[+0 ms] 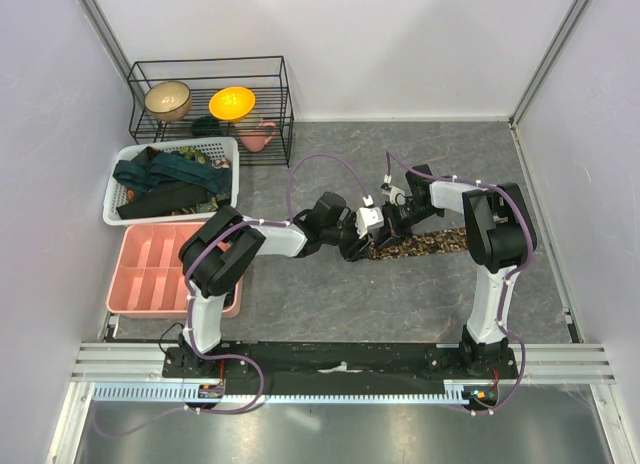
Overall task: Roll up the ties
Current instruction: Roll the tie at the center of the board.
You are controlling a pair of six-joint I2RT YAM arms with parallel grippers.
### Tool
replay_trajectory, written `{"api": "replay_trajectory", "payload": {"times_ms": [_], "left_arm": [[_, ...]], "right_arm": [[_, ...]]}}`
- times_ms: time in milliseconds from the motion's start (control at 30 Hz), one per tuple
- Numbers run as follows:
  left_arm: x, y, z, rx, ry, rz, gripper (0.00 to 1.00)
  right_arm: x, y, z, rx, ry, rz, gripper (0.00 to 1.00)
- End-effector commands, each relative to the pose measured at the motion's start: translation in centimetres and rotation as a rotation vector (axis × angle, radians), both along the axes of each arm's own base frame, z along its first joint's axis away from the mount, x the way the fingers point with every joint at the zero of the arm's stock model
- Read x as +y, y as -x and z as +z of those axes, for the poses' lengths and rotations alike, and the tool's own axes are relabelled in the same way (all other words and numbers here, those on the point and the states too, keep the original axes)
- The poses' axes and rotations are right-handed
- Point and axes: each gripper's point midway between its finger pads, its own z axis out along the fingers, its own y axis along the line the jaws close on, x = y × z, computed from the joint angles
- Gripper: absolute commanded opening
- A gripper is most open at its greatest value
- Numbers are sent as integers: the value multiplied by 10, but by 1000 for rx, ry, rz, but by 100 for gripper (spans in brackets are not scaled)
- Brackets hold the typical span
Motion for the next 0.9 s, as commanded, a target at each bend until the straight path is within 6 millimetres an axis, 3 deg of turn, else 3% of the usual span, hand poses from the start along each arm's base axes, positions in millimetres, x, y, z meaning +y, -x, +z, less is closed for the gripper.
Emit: {"api": "replay_trajectory", "payload": {"times_ms": [0,367,533,733,867], "left_arm": [[-29,24,8,-1,30,-145,50],[-34,30,-12,89,-1,-117,54],[-27,26,-29,49,-77,-79,52],[-6,17,-40,-30,-251,-61,39],[20,21,-48,-49,-396,-104,29]], "right_arm": [[-7,5,-50,-54,173,54,0],[-4,7,-52,-48,161,25,0],[0,3,-51,-57,154,19,0],[13,-4,-48,-80,126,25,0],[25,-12,-46,-82,88,23,0]]}}
